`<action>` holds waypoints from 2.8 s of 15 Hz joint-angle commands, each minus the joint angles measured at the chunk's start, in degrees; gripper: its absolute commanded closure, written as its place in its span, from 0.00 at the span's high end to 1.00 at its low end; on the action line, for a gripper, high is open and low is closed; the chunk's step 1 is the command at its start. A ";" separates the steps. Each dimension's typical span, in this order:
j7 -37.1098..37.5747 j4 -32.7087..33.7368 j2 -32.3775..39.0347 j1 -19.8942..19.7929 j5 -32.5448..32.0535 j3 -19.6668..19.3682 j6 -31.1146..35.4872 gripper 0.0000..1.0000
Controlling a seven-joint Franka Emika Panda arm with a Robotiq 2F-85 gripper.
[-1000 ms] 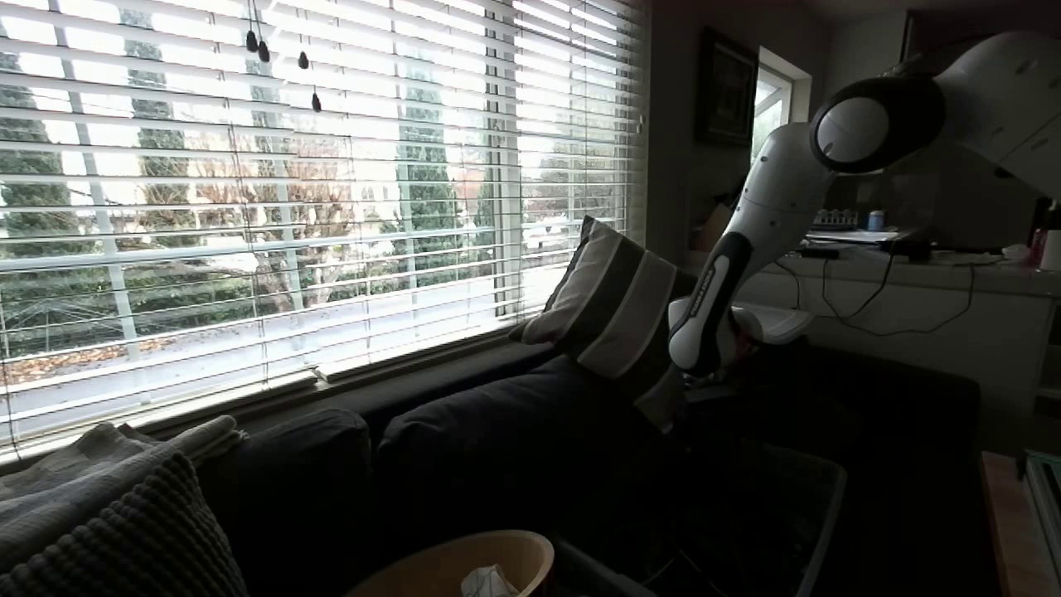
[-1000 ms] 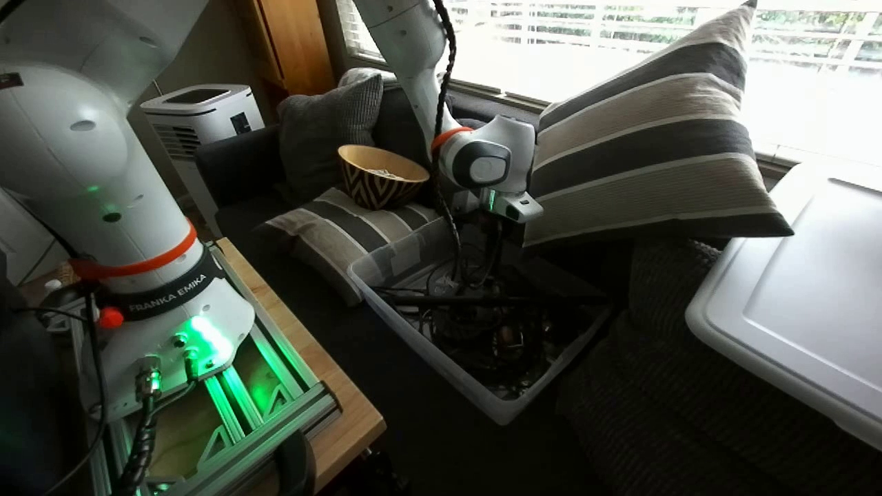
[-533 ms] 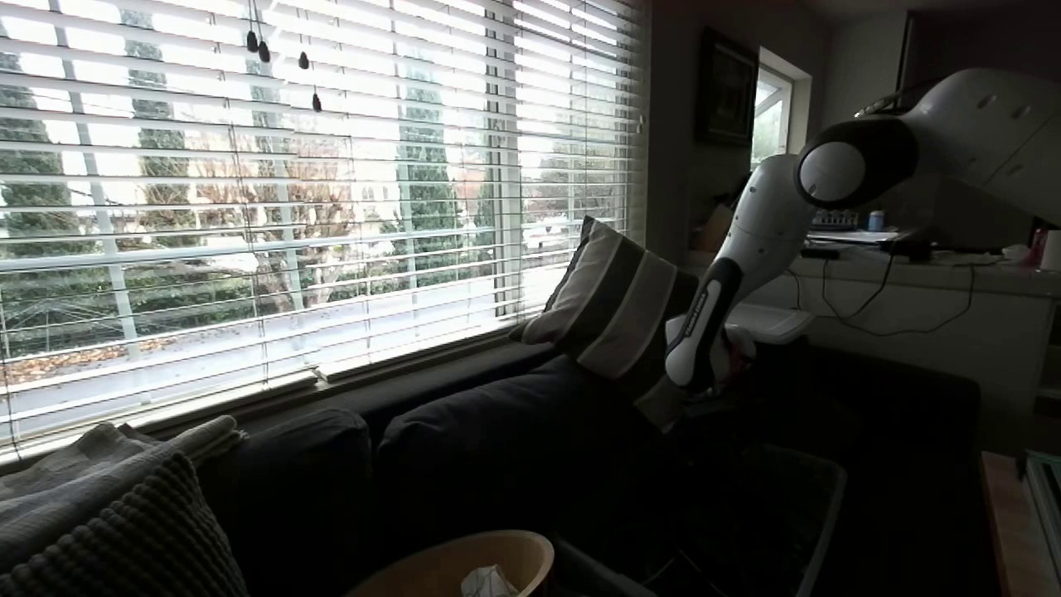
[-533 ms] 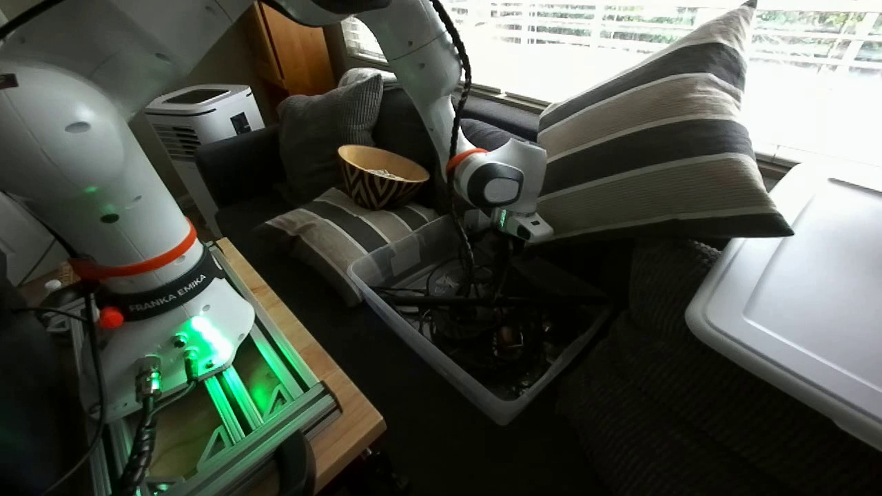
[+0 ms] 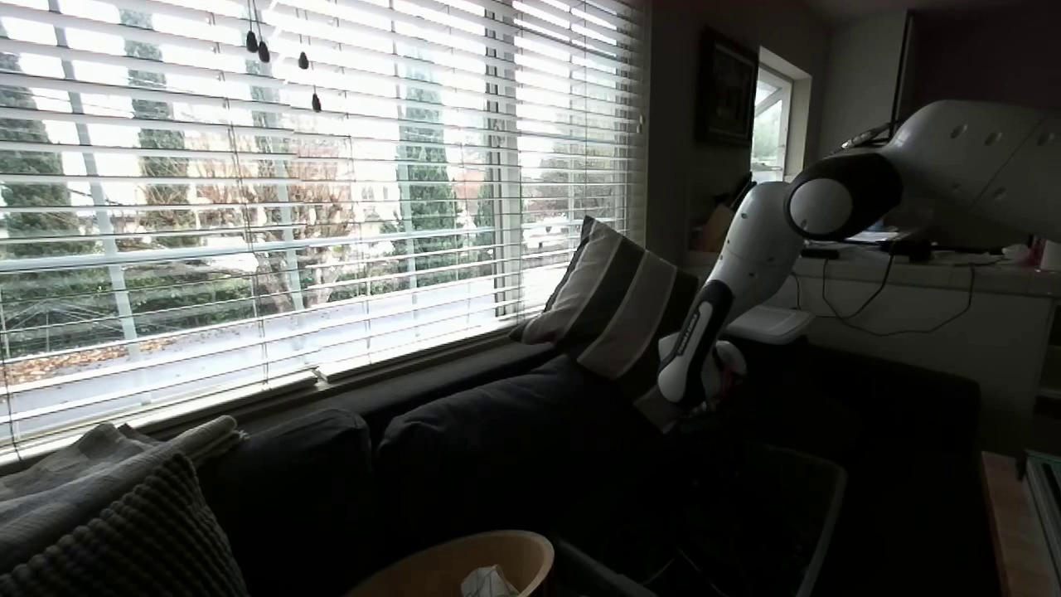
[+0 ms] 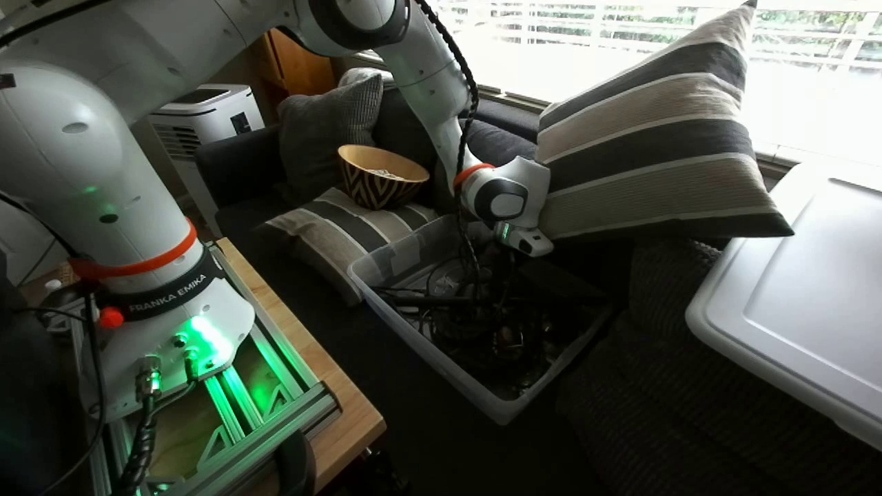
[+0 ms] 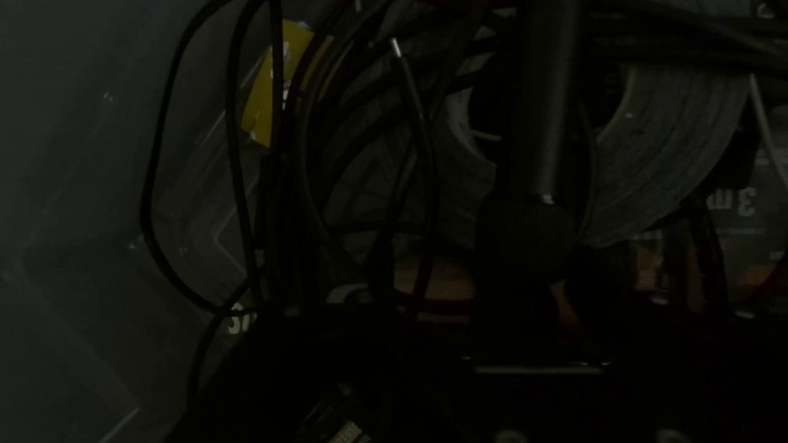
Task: Place the black rod properly in the storage box
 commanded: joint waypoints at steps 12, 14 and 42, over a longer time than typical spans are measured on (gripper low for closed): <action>-0.78 9.42 6.65 -1.49 1.46 0.98 -4.68 0.41; -0.77 9.60 6.75 -1.55 1.58 1.11 -4.89 0.34; 5.20 9.25 4.25 -8.37 13.68 2.92 -17.19 0.12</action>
